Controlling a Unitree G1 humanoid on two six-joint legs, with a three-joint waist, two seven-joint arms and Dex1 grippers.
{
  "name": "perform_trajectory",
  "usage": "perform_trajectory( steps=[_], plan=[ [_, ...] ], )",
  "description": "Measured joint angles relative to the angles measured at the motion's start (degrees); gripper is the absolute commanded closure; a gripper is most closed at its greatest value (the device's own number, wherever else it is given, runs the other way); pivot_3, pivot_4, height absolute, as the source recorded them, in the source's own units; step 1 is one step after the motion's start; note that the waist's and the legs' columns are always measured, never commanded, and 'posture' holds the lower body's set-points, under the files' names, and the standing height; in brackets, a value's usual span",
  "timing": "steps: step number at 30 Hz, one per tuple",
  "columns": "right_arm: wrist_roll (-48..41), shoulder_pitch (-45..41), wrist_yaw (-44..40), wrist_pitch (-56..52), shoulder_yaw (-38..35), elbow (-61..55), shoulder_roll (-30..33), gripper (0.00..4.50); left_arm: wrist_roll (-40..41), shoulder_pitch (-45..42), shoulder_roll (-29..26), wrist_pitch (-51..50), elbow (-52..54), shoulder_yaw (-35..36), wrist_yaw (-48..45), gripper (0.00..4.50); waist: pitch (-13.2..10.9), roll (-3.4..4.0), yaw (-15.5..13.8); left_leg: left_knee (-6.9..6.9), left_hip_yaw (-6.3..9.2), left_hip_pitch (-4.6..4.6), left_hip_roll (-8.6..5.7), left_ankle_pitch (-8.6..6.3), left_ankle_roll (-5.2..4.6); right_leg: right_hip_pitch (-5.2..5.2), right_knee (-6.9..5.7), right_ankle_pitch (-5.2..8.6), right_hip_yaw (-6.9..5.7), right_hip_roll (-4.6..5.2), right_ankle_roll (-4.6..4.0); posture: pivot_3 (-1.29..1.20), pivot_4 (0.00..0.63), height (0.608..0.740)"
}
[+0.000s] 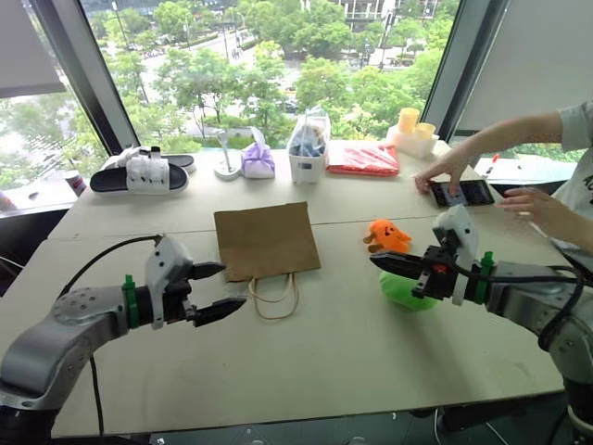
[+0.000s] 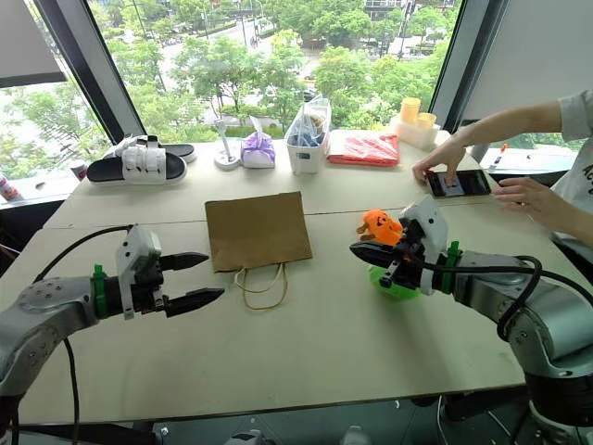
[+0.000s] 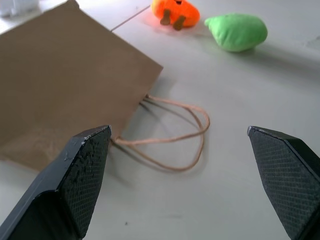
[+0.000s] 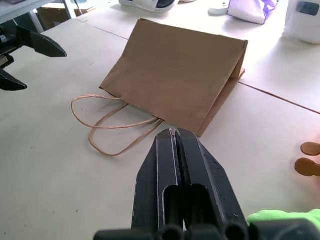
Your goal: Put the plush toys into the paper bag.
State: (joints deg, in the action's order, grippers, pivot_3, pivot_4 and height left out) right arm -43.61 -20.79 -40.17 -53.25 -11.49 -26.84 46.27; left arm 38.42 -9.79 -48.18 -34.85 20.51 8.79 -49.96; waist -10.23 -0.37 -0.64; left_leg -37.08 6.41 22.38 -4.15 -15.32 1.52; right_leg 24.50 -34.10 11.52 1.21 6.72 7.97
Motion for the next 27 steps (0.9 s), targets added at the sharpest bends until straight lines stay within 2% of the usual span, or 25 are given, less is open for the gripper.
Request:
perform_trajectory(
  steps=[12,21,24,27],
  plan=[
    [0.11,-0.53,0.08,0.02,2.29,-0.45,-0.18,4.5,-0.08,-2.81,0.2,-0.08,-0.63,0.02,-1.34,0.03,-0.01,-0.01,0.07,-0.01,0.01,0.01,-0.01,0.0,0.0,0.01,-0.01,-0.05,-0.01,0.03,0.09,0.0,0.15,0.74],
    [0.01,-0.53,0.76,0.02,3.26,-1.22,-0.26,4.5,-4.07,-4.19,0.13,2.43,-2.37,-1.75,-4.26,0.03,-0.01,-0.01,0.01,-0.02,-0.01,0.01,-0.01,0.0,0.0,0.01,-0.01,-0.08,-0.01,0.04,0.14,0.0,0.15,0.74],
    [0.03,-0.5,1.13,0.02,3.35,-1.52,-0.36,4.5,-6.68,-4.56,-0.35,5.58,-3.06,-3.48,-6.6,0.03,-0.01,-0.01,0.02,-0.02,-0.02,0.01,-0.02,0.0,0.0,0.01,-0.01,-0.08,0.0,0.04,0.14,0.0,0.15,0.74],
    [0.05,-0.4,1.71,0.07,3.39,-2.11,-1.04,4.5,-12.07,-6.5,-0.27,14.36,-7.55,-6.54,-10.33,0.03,-0.01,-0.02,-0.09,-0.02,-0.01,0.01,-0.02,0.0,0.01,0.01,-0.01,-0.06,-0.02,0.04,0.09,0.0,0.15,0.74]
  ],
)
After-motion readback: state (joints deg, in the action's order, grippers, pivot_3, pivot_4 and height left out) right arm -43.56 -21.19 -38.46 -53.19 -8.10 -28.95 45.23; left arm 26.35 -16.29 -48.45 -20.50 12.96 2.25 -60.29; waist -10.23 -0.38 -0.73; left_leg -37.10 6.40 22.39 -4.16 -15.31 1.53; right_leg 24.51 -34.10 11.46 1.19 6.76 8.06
